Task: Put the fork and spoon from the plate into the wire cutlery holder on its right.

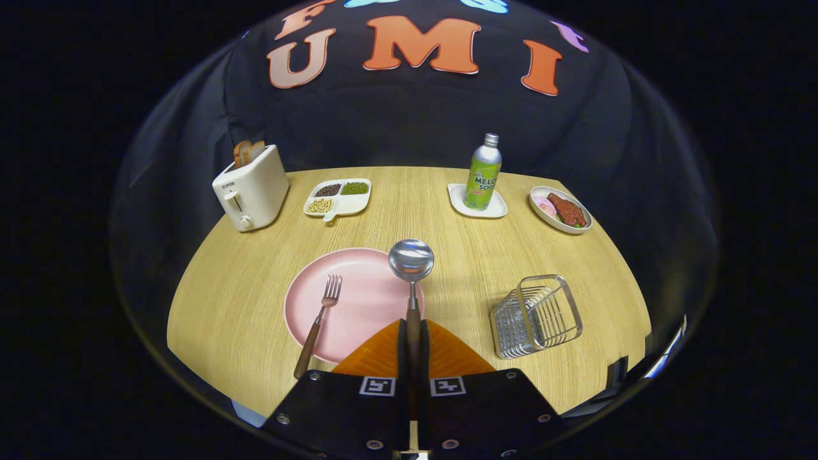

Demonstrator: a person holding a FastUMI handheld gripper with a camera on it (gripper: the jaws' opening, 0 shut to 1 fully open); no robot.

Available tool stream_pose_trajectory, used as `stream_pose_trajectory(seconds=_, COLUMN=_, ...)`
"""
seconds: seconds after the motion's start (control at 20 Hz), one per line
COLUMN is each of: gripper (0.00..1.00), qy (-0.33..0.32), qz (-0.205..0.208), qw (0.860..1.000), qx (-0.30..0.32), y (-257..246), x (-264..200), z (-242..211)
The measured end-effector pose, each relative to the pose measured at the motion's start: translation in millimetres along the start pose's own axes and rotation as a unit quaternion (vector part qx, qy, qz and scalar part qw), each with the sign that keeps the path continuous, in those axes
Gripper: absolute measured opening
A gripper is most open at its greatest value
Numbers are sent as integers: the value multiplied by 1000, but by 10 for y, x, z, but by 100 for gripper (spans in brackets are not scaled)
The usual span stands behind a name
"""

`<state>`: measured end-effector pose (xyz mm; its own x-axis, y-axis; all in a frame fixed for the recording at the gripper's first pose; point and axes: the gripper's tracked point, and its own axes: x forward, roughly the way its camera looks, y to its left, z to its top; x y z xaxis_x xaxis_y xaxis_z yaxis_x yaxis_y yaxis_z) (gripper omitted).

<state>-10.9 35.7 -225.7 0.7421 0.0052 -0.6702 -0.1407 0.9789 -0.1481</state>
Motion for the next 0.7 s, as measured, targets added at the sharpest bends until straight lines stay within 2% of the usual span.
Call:
stream_pose_trajectory(seconds=0.4, gripper=5, qy=27, qz=-35, qw=998, qx=38, y=-809, x=-392, z=-144)
stream_pose_trajectory(seconds=0.7, gripper=5, qy=48, qz=-62, qw=996, qx=37, y=-1232, x=-585, z=-228)
